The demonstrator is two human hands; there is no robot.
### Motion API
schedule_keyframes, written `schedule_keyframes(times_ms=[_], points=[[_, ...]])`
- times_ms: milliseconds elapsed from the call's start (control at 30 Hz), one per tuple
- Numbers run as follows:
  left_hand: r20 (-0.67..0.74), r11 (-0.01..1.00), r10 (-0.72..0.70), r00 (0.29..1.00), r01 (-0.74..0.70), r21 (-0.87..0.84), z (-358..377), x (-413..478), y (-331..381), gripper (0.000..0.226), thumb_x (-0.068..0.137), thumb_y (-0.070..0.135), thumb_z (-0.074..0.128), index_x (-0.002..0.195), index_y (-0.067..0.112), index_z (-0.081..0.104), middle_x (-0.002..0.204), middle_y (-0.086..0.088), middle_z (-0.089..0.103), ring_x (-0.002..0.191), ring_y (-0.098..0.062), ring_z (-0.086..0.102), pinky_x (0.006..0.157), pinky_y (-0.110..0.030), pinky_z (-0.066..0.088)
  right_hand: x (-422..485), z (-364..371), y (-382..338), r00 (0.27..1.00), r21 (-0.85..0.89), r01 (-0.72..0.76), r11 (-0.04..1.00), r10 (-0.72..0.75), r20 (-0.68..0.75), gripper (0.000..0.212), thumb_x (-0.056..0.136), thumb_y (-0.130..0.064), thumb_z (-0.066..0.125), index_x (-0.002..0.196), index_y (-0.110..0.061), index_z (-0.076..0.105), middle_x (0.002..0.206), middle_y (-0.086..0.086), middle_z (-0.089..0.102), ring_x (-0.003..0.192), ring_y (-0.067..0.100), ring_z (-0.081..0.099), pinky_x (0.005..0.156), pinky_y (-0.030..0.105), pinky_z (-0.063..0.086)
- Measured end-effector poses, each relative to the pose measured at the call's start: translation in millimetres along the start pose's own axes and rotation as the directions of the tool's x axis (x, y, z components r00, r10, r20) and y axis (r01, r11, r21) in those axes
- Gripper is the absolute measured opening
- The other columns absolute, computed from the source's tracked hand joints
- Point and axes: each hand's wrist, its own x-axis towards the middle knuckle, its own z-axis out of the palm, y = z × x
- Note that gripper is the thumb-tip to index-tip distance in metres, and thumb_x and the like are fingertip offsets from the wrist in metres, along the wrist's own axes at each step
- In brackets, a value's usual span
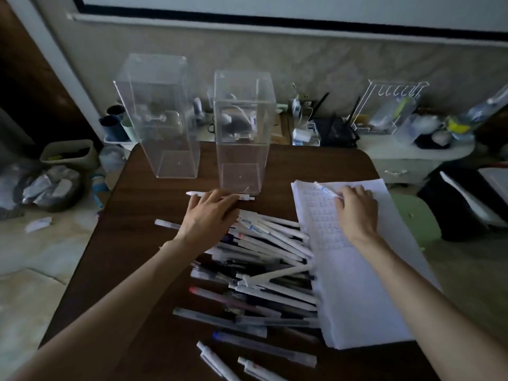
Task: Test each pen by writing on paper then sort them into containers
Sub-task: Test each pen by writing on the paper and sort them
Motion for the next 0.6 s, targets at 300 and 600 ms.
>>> schedule_keyframes(times_ms=[300, 600], points=[[-0.122, 0.995, -0.065, 0.99, 0.056, -0.078, -22, -60, -4, 0.036, 0.097, 0.035, 0.042, 0.13, 0.023, 0.054, 0.138, 0.0, 0.047, 0.125, -0.022, 0.042, 0.104, -0.038, 0.024, -62, -31, -47, 0.929, 0.259, 0.364, 0.895, -0.368, -0.034, 0.02, 0.094, -0.017, 0.054, 0.107, -0.01, 0.067, 0.101, 0.01, 0.054, 0.103, 0.027, 0.047, 0.084, 0.038, 0.041], [0.048, 0.974, 0.209, 0.977, -0.203, -0.102, -38, -152, 49, 0.069, 0.083, 0.071, 0.03, 0.14, 0.034, 0.035, 0.149, 0.007, 0.026, 0.134, -0.004, 0.017, 0.115, -0.041, 0.019, -71, -43, -96, 0.912, 0.447, 0.343, 0.826, -0.407, 0.052, 0.035, 0.097, -0.014, 0.047, 0.133, -0.011, 0.05, 0.13, 0.012, 0.049, 0.126, 0.026, 0.04, 0.1, 0.031, 0.032]])
